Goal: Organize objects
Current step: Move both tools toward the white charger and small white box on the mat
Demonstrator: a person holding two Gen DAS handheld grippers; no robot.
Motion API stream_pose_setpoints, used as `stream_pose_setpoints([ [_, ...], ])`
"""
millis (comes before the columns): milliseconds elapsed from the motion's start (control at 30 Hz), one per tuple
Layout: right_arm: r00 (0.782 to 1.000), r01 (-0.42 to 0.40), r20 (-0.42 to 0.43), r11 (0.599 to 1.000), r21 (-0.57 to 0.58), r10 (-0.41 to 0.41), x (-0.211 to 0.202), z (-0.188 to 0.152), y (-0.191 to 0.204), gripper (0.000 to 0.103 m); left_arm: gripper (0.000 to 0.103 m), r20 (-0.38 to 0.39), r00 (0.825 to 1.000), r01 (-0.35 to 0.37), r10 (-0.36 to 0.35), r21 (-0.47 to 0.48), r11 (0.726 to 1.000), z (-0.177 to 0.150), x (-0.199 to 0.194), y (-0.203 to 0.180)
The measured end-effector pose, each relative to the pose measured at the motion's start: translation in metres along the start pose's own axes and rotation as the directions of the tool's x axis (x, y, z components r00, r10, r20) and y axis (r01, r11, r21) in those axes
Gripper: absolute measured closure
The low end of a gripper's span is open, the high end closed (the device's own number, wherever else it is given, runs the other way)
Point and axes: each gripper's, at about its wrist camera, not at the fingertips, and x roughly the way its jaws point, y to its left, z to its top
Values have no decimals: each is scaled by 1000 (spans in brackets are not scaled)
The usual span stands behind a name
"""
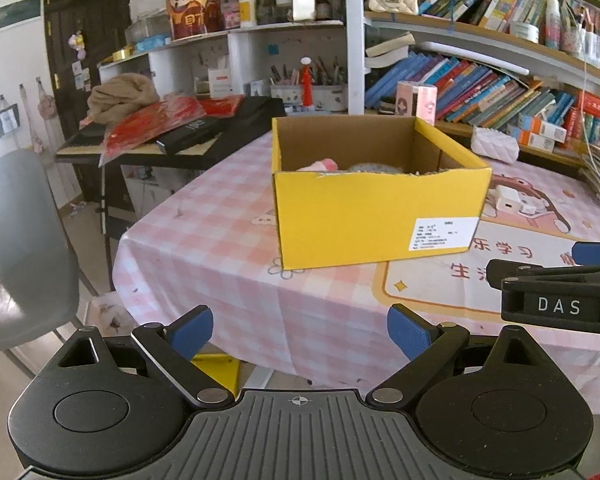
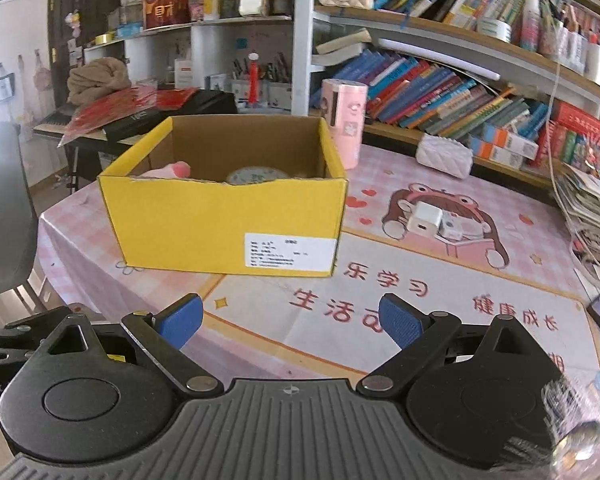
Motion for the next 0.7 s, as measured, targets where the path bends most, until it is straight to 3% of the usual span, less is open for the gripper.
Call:
stream_pose_setpoints([
  [400, 998, 64, -20, 997, 30, -64, -11, -13, -19, 8, 7, -12, 996, 84, -84, 51, 995, -1, 3, -24],
  [700, 986, 169, -26, 978, 121, -167, -22, -22, -57, 7, 7, -7, 982, 188, -189, 154, 970, 7, 9, -64],
])
